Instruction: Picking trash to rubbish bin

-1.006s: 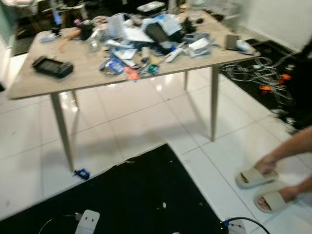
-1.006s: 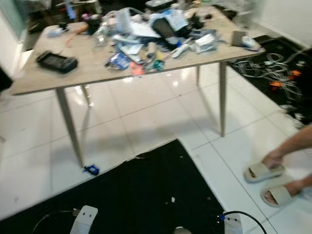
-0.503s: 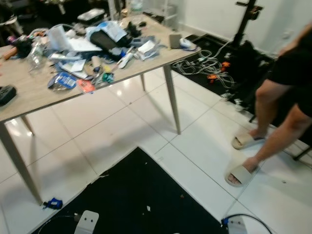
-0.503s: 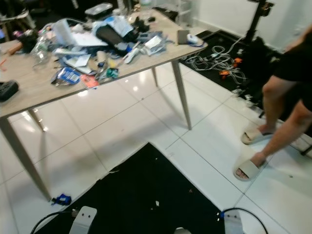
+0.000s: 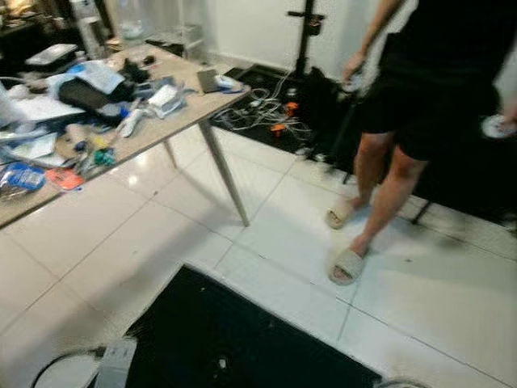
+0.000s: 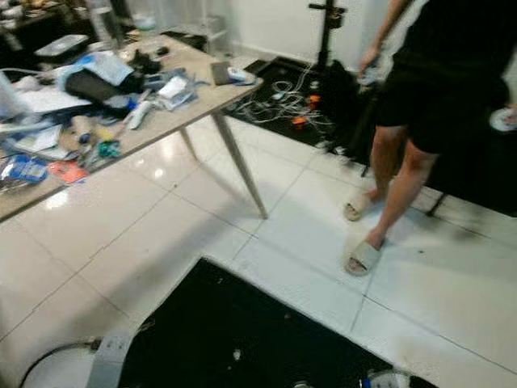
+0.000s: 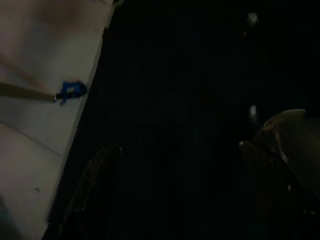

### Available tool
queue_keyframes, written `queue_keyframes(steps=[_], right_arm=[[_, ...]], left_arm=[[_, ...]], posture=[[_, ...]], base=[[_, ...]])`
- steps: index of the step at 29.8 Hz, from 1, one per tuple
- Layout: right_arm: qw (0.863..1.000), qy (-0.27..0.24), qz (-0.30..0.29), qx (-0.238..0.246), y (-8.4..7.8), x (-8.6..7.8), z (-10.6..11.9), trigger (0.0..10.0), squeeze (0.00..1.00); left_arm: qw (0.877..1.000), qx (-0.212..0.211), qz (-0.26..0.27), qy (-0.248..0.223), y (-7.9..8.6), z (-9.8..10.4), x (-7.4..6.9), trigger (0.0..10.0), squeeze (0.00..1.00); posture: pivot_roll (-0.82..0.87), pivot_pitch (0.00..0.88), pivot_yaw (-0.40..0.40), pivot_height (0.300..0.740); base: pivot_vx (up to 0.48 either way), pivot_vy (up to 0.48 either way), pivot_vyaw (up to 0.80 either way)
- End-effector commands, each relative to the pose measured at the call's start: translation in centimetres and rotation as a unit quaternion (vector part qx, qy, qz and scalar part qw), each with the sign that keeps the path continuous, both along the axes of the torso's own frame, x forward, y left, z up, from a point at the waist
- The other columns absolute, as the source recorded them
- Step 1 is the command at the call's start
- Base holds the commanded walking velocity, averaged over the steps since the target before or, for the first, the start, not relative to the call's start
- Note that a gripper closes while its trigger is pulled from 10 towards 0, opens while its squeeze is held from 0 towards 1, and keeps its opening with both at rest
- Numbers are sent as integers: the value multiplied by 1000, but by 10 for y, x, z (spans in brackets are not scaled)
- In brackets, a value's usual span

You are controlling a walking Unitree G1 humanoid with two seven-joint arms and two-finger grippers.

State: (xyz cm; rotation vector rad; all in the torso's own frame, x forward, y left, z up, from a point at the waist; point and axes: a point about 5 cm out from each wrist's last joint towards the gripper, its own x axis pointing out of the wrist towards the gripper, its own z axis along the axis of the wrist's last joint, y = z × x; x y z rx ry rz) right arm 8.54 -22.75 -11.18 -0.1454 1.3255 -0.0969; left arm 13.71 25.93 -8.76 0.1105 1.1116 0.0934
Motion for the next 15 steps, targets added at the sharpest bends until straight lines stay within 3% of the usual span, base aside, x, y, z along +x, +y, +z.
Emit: queue_keyframes(steps=[1,5,7,9,15], right_arm=[[999,-27,16,-3,0,22,5,10000,0],[997,-49,52,-7,-1,49,14,10000,0],[997,-49,56,-9,-2,50,14,10000,0],[996,-65,59,-10,-1,65,19,10000,0],[995,-72,61,-16,0,72,22,10000,0]], left_arm=[[1000,-6,11,-1,-4,-1,1,10000,0],[999,-24,21,-19,-18,-2,10,10000,0],[999,-28,22,-20,-22,-3,9,10000,0],[999,-39,-3,-15,-38,-6,10,10000,0],[998,-43,-48,-4,-51,-8,12,10000,0]], posture=[[39,39,44,740],[66,17,29,740],[67,1,27,740],[61,0,20,740],[48,0,26,740]], base=[[0,0,-788],[0,0,-788],[0,0,-794],[0,0,-800],[0,0,-792]])
